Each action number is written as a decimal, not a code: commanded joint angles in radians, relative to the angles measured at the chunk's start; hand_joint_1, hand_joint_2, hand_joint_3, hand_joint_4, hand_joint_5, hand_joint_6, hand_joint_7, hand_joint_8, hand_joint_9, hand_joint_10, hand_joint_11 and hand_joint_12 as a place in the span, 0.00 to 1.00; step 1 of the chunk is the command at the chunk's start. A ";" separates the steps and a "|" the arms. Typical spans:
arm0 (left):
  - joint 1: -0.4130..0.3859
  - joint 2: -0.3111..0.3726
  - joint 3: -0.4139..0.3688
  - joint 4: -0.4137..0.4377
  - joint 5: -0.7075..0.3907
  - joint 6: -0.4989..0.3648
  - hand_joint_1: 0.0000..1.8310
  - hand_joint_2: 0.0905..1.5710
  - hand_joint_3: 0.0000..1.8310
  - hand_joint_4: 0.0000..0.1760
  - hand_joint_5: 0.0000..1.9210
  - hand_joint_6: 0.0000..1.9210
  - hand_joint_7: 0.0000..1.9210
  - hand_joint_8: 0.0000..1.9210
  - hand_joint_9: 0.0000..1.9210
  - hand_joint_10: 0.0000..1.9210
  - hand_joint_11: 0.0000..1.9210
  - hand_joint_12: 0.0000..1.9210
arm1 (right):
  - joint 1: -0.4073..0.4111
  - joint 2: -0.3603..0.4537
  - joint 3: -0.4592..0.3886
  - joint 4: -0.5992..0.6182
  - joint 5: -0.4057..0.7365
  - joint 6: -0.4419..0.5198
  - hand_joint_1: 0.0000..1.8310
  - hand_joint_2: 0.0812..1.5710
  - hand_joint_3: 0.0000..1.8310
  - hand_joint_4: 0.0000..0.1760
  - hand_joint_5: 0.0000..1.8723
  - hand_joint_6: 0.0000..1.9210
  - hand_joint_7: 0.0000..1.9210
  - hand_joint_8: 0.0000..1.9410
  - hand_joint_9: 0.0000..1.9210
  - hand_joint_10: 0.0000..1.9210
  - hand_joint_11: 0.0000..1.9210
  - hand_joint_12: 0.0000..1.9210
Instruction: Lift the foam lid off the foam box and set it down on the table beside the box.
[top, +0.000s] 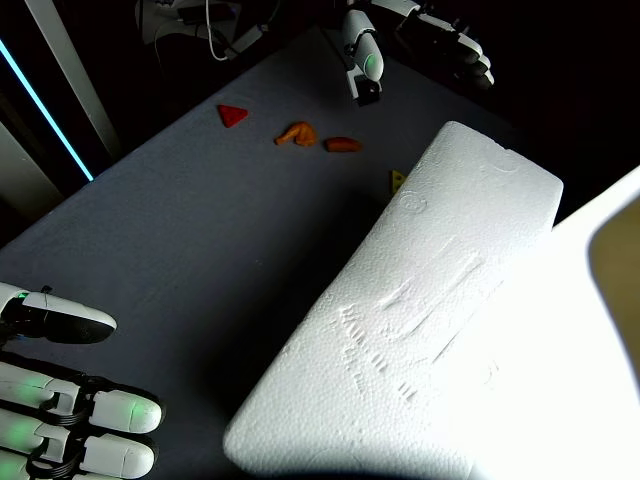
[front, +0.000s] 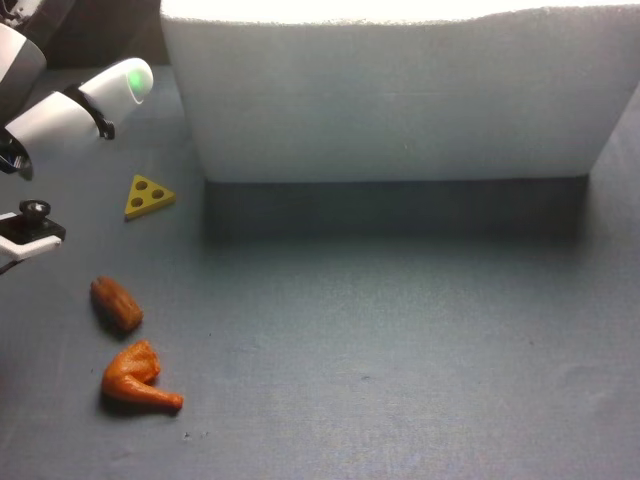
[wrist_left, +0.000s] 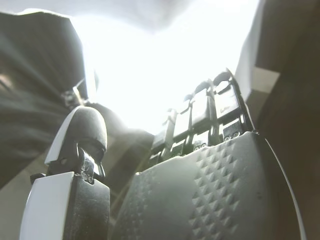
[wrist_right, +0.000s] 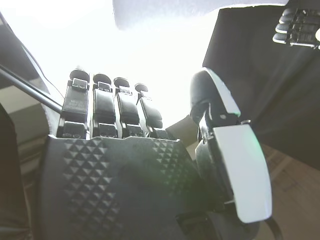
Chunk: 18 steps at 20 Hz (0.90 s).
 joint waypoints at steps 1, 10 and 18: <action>-0.013 -0.005 0.013 -0.005 -0.095 -0.005 0.27 0.85 0.00 0.36 0.00 0.00 0.00 0.00 0.00 0.00 0.01 0.01 | 0.019 0.008 0.017 0.007 0.098 0.005 0.24 0.89 0.00 0.00 0.00 0.00 0.00 0.00 0.00 0.00 0.00 0.00; -0.047 -0.034 0.084 -0.036 0.006 -0.006 0.35 0.79 0.00 0.26 0.00 0.00 0.00 0.00 0.00 0.00 0.00 0.00 | 0.100 -0.043 0.114 0.053 -0.035 0.001 0.29 0.86 0.00 0.00 0.00 0.00 0.00 0.00 0.00 0.00 0.00 0.00; -0.068 -0.060 0.131 -0.048 0.087 -0.009 0.39 0.75 0.00 0.55 0.00 0.00 0.00 0.00 0.00 0.00 0.00 0.00 | 0.133 -0.071 0.174 0.084 -0.135 -0.004 0.32 0.83 0.00 0.00 0.00 0.00 0.00 0.00 0.00 0.00 0.00 0.00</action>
